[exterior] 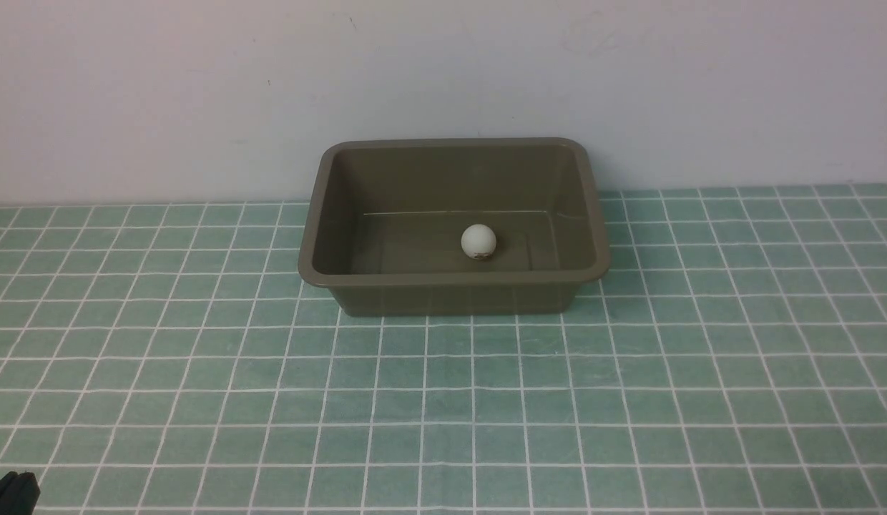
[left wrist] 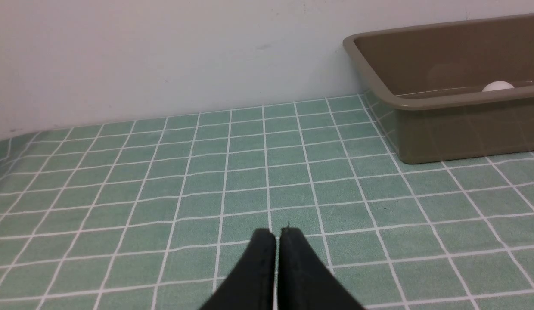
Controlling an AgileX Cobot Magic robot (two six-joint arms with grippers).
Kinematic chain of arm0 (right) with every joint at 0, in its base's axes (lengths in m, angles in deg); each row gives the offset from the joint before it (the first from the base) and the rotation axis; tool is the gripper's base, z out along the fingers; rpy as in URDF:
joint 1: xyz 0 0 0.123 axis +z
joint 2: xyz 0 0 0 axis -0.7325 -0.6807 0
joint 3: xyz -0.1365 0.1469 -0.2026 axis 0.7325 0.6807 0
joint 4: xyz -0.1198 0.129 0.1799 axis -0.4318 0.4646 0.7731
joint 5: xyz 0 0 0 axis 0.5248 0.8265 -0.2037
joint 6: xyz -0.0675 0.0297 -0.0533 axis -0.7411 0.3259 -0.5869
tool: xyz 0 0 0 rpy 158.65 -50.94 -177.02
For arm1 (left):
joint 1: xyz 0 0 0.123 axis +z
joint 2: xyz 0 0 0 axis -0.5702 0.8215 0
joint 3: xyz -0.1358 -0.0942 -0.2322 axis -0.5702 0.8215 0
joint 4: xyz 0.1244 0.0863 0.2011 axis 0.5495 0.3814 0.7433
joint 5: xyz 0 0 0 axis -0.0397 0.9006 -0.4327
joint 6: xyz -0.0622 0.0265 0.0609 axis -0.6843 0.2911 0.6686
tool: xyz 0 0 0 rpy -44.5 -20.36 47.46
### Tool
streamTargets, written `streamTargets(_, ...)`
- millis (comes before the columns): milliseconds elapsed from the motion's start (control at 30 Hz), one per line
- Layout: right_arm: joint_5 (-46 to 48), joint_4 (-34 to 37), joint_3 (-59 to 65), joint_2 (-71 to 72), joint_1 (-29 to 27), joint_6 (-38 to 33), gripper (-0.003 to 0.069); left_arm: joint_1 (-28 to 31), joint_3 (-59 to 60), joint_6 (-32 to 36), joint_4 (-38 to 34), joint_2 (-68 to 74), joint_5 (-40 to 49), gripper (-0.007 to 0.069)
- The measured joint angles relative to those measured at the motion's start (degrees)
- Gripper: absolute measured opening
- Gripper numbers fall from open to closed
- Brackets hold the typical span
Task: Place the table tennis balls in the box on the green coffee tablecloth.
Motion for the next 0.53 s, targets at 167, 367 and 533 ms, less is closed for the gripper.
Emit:
streamTargets(167,0.0,0.0,0.0,0.0,0.0,0.0,-0.0016,0.0,0.0,0.0,0.0,0.0,0.0,-0.0004)
streamTargets(367,0.0,0.0,0.0,0.0,0.0,0.0,-0.0016,0.0,0.0,0.0,0.0,0.0,0.0,-0.0004)
streamTargets(533,0.0,0.0,0.0,0.0,0.0,0.0,-0.0016,0.0,0.0,0.0,0.0,0.0,0.0,-0.0004)
